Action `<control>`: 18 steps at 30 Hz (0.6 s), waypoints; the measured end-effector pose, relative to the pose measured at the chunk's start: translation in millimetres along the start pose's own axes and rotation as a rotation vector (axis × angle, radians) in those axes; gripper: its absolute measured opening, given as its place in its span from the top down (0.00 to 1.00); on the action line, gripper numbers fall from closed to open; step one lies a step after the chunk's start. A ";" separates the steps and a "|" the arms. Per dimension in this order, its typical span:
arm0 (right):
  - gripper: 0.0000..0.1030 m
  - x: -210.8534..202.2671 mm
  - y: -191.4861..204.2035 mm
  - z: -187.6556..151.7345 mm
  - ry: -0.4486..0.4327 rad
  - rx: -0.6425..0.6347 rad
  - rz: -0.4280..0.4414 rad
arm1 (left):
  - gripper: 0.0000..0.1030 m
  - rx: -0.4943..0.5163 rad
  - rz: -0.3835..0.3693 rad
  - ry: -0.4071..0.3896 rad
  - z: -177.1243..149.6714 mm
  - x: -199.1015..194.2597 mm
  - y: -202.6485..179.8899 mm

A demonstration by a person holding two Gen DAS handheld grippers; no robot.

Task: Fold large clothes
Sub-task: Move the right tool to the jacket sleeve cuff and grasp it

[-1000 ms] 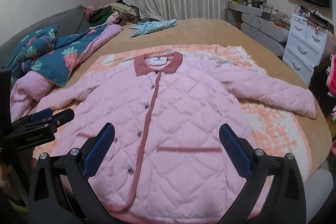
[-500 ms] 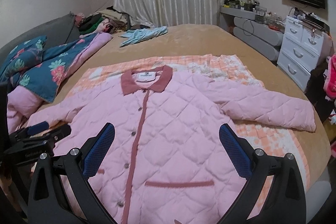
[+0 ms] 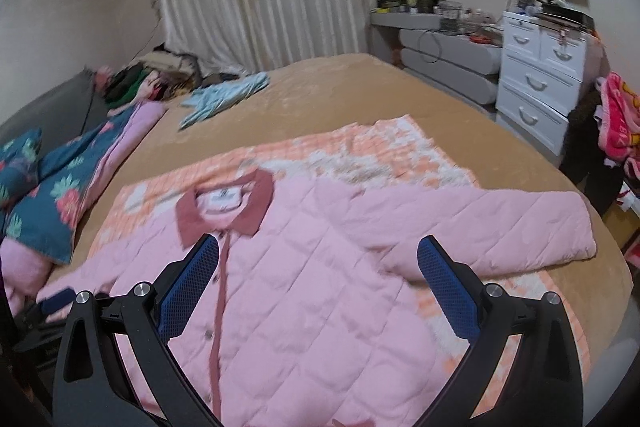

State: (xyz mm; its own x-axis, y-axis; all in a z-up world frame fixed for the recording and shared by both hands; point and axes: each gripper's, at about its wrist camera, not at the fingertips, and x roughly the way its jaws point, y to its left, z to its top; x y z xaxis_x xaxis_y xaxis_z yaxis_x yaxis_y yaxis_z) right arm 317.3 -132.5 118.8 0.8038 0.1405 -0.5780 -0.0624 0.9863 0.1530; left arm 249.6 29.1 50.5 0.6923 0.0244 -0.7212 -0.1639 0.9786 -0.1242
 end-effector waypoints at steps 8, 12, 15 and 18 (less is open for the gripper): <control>0.04 24.0 -50.6 21.6 -0.029 0.072 -0.091 | 0.08 0.082 -0.056 0.014 18.1 28.1 -38.2; 0.04 42.6 -88.2 15.4 -0.007 0.135 -0.154 | 0.08 0.099 -0.062 0.032 19.6 45.8 -56.9; 0.04 56.6 -119.7 9.1 0.012 0.188 -0.200 | 0.08 0.108 -0.082 0.049 19.7 60.1 -72.0; 0.04 73.9 -146.3 3.7 0.039 0.209 -0.262 | 0.08 0.117 -0.091 0.063 17.5 72.9 -85.5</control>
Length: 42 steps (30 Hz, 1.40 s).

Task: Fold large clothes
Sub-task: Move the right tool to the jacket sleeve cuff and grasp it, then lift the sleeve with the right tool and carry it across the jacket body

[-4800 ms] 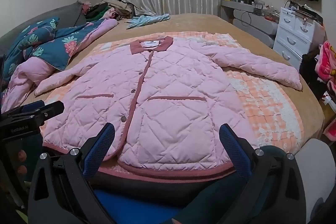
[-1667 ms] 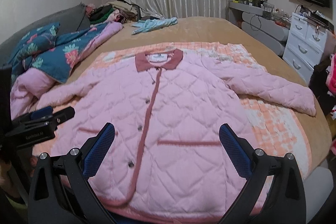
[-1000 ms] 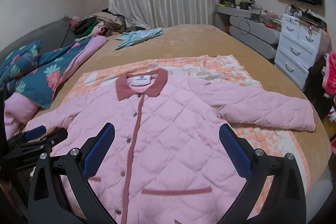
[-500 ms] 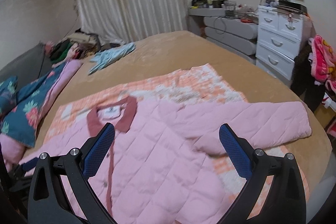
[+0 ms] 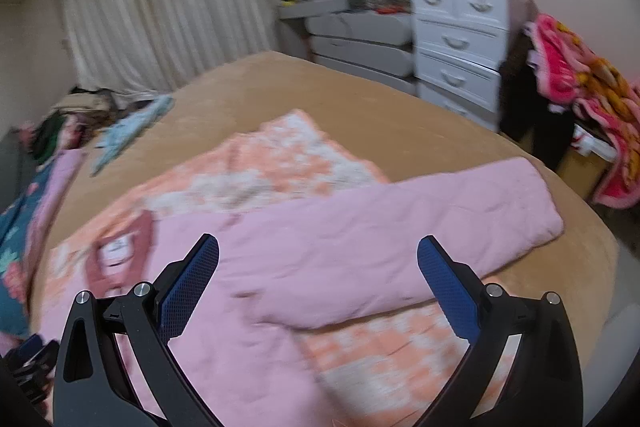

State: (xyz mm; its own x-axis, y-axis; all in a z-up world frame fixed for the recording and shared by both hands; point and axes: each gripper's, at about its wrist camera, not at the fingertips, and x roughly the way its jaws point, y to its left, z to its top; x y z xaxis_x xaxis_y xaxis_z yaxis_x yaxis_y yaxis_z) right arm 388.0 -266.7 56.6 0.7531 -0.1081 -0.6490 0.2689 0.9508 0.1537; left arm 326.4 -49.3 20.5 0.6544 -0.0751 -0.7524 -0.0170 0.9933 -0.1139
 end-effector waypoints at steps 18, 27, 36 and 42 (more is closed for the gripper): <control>0.04 92.8 -154.5 -10.4 0.121 0.382 -0.190 | 0.08 0.045 0.008 0.066 4.2 66.1 -61.6; 0.04 144.0 -210.0 -38.1 0.188 0.576 -0.239 | 0.08 0.031 0.052 0.084 3.1 79.9 -51.1; 0.24 150.5 -235.9 -33.7 0.088 0.641 -0.142 | 0.08 0.005 0.049 0.075 9.0 79.8 -32.8; 0.73 136.6 -236.3 -23.1 0.004 0.587 -0.041 | 0.08 0.000 0.062 0.047 9.0 66.8 -24.8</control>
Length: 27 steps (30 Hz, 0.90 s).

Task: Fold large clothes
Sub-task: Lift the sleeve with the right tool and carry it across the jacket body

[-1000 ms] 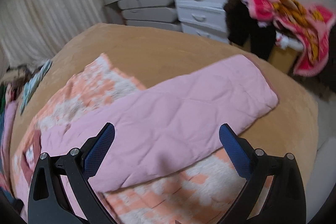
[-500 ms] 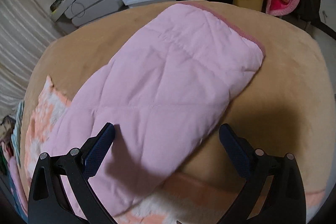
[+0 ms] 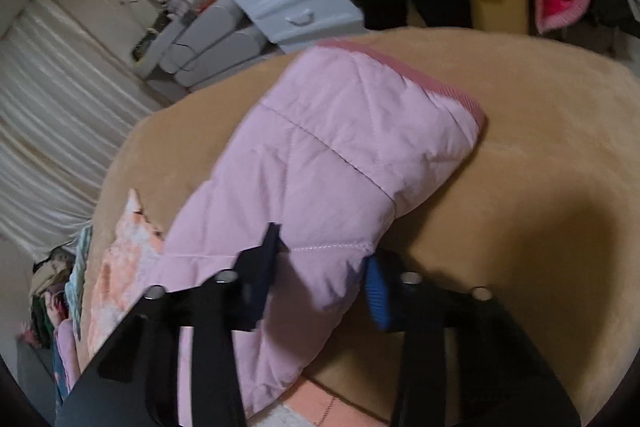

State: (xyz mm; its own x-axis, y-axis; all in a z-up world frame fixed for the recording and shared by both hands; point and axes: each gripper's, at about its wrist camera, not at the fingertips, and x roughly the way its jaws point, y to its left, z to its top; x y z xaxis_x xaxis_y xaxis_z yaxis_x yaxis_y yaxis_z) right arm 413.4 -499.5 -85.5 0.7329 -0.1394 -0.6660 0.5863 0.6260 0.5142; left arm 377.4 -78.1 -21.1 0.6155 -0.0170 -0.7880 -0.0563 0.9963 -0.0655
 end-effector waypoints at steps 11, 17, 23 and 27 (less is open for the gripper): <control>0.86 -108.3 100.6 0.2 -0.205 -0.269 0.331 | 0.08 -0.030 -0.014 -0.081 12.5 -52.9 20.4; 0.87 -165.4 162.6 -30.6 -0.268 -0.452 0.476 | 0.08 -0.051 -0.015 -0.114 19.7 -81.6 40.6; 0.87 -208.2 213.8 -76.2 -0.285 -0.603 0.573 | 0.08 -0.070 -0.007 -0.129 22.9 -102.3 67.5; 0.87 -233.1 239.7 -100.5 -0.295 -0.677 0.610 | 0.08 -0.087 -0.004 -0.147 25.6 -116.9 84.3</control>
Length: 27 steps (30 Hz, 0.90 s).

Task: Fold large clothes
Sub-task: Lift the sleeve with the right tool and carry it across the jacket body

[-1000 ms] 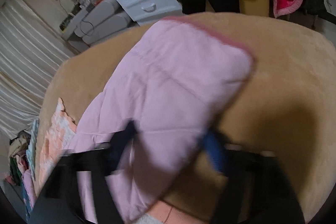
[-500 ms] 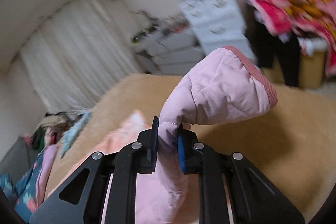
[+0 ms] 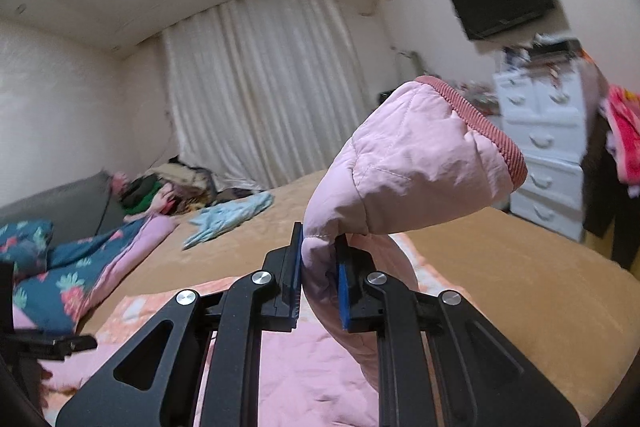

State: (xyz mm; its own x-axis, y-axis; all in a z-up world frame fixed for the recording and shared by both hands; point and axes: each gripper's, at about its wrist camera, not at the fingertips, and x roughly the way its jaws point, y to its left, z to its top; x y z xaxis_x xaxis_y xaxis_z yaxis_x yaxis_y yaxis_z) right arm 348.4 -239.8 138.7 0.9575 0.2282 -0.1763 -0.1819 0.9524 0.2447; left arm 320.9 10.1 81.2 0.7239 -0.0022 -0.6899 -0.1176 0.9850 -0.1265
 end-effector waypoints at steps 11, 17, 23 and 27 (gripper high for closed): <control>0.87 6.6 93.0 13.9 0.050 -0.133 0.085 | 0.08 -0.089 -0.059 -0.034 13.8 -34.7 41.7; 0.87 16.1 121.1 12.0 0.084 -0.175 0.112 | 0.08 -0.139 -0.076 -0.056 15.0 -50.1 68.6; 0.87 20.3 147.7 -0.5 0.121 -0.210 0.135 | 0.08 -0.173 -0.081 -0.064 14.1 -58.8 91.3; 0.87 24.0 167.5 -13.4 0.146 -0.243 0.153 | 0.08 -0.204 -0.087 -0.070 12.4 -62.0 108.9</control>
State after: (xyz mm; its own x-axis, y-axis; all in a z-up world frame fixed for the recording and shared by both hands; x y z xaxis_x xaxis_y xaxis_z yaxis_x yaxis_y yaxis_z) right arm 337.9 -72.1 162.6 0.8757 0.3826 -0.2944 -0.3865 0.9211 0.0473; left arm 271.6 119.6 119.0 0.7818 -0.0668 -0.6200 -0.1823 0.9263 -0.3297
